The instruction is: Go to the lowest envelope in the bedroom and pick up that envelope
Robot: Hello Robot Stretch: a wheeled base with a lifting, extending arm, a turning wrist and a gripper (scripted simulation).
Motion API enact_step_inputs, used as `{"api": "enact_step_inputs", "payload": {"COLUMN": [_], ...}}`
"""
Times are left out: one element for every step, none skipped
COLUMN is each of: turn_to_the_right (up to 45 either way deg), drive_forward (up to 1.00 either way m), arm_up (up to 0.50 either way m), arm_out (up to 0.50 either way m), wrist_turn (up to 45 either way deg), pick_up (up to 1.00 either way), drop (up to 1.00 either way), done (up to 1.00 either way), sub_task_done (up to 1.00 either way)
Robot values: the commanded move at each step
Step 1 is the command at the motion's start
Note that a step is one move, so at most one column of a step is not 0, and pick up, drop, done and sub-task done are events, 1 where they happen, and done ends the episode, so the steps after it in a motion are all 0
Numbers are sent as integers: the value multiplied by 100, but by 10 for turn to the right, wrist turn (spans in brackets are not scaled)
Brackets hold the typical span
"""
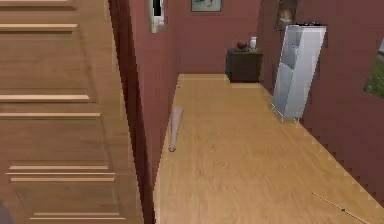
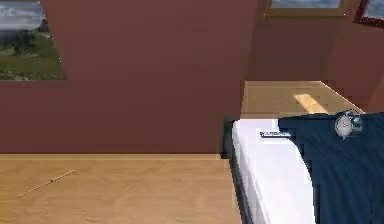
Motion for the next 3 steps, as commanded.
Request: {"api": "enact_step_inputs", "payload": {"turn_to_the_right": [-450,-180,0], "drive_forward": [0,0,10], "arm_up": [0,0,0], "arm_out": [0,0,0], "wrist_turn": [0,0,0], "pick_up": [0,0,0], "drop": [0,0,0], "done": [0,0,0], "sub_task_done": [0,0,0]}}
